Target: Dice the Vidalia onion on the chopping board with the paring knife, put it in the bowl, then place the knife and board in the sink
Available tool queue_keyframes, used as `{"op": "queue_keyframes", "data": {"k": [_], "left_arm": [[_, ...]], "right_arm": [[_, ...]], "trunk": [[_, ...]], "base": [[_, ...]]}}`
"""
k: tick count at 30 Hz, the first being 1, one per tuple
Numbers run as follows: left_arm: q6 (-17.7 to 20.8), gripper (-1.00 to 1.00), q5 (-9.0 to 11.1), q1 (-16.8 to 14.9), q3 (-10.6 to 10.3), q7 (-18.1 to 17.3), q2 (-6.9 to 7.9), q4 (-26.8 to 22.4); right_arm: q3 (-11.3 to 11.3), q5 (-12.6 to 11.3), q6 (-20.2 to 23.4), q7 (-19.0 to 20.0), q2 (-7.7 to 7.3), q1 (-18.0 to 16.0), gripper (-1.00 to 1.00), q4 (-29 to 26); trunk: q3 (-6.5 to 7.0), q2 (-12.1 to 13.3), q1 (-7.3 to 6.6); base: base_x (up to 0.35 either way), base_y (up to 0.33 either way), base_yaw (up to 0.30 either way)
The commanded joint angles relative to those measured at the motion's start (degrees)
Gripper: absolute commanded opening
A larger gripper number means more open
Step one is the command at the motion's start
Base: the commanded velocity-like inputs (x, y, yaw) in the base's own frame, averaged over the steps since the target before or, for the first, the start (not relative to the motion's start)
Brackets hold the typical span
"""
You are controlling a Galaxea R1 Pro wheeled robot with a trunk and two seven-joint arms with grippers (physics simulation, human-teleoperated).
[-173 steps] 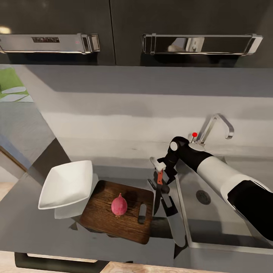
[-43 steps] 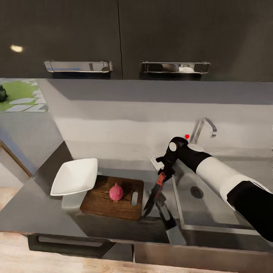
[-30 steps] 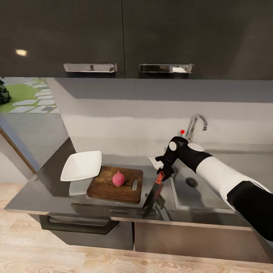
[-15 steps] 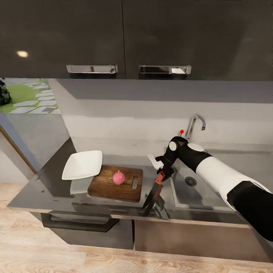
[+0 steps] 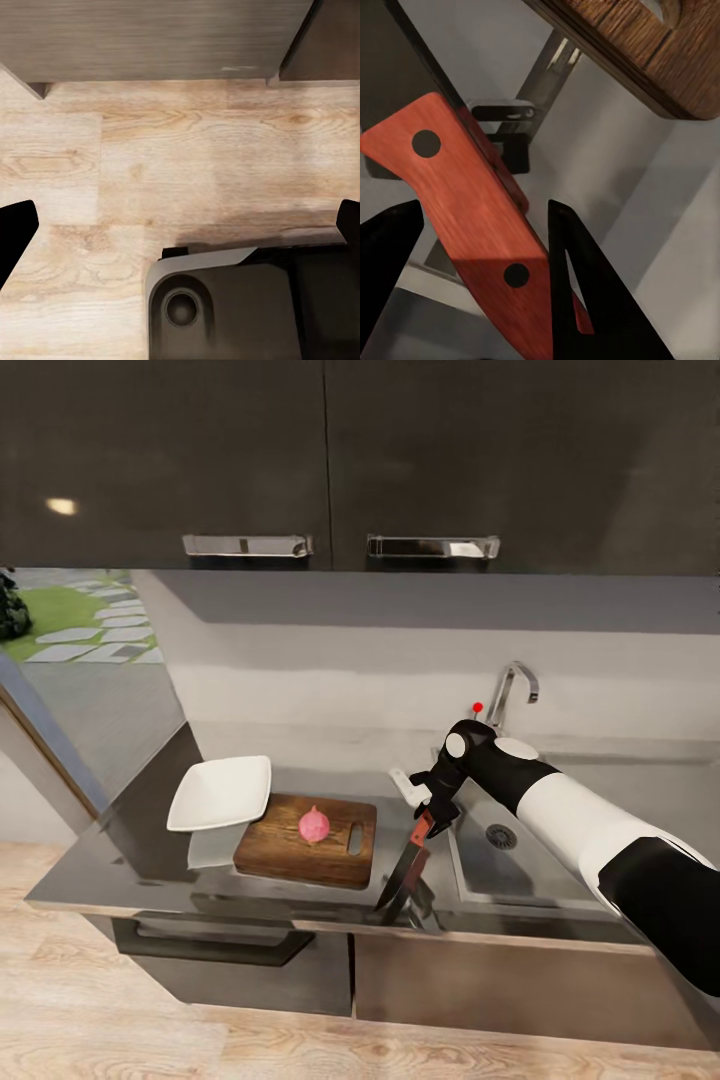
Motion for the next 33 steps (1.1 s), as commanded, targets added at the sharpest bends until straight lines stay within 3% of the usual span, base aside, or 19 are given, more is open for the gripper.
{"op": "queue_keyframes", "data": {"k": [1,6,7,8,9,10,12,15,18,29,33], "left_arm": [[-0.1,1.00,0.6,0.0,-0.5,0.4,0.10,-0.1],[-0.1,1.00,0.6,0.0,-0.5,0.4,0.10,-0.1],[-0.1,1.00,0.6,0.0,-0.5,0.4,0.10,0.0],[-0.1,1.00,0.6,0.0,-0.5,0.4,0.10,0.0],[-0.1,1.00,0.6,0.0,-0.5,0.4,0.10,0.0],[-0.2,1.00,0.6,0.0,-0.5,0.4,0.10,0.1],[-0.2,1.00,0.6,0.0,-0.5,0.4,0.10,0.1],[-0.2,1.00,0.7,0.0,-0.5,0.4,0.10,0.1],[-0.1,1.00,0.6,0.0,-0.5,0.4,0.10,0.1],[-0.2,1.00,0.7,0.0,-0.5,0.4,0.10,0.2],[-0.2,1.00,0.7,0.0,-0.5,0.4,0.10,0.2]], "right_arm": [[0.2,0.2,-0.6,-0.1,-0.04,-0.1,-1.00,-0.1],[-0.6,-0.2,-0.5,-0.5,-0.07,-0.1,-1.00,-0.1],[-16.0,-0.5,1.1,-2.3,-0.50,-0.1,-1.00,-1.5],[-25.9,-0.7,2.1,-3.4,-0.77,-0.1,-1.00,-2.3],[-29.5,-0.8,2.4,-3.8,-0.87,-0.1,-1.00,-2.6],[-34.6,-0.9,3.0,-4.4,-1.01,-0.1,-1.00,-3.0],[-39.9,-1.0,3.5,-5.0,-1.16,-0.1,-1.00,-3.4],[-42.4,-1.1,3.8,-5.3,-1.23,-0.1,-1.00,-3.6],[-43.2,-1.1,3.9,-5.4,-1.25,-0.1,-1.00,-3.7],[-43.5,-1.1,3.8,-5.8,-1.19,-0.1,-1.00,-3.6],[-43.4,-1.1,4.3,-11.4,-0.91,-0.1,-1.00,-3.2]], "trunk": [[-0.05,-0.1,0.02],[0.09,-0.1,0.02],[0.10,-0.1,0.02],[0.11,-0.1,0.02],[0.11,-0.1,0.02],[0.12,-0.1,0.02],[0.12,-0.1,0.02],[0.13,-0.1,0.02],[0.13,-0.1,0.02],[0.13,-0.1,0.02],[0.13,-0.1,0.02]], "base": [[-0.042,0.000,0.000],[-0.039,0.000,0.000],[-0.017,0.000,0.000],[-0.011,0.000,0.000],[-0.009,0.000,0.000],[-0.006,0.000,0.000],[-0.003,0.000,0.000],[-0.001,0.000,0.000],[0.000,0.000,0.000],[0.000,0.000,0.000],[0.000,0.000,0.000]]}}
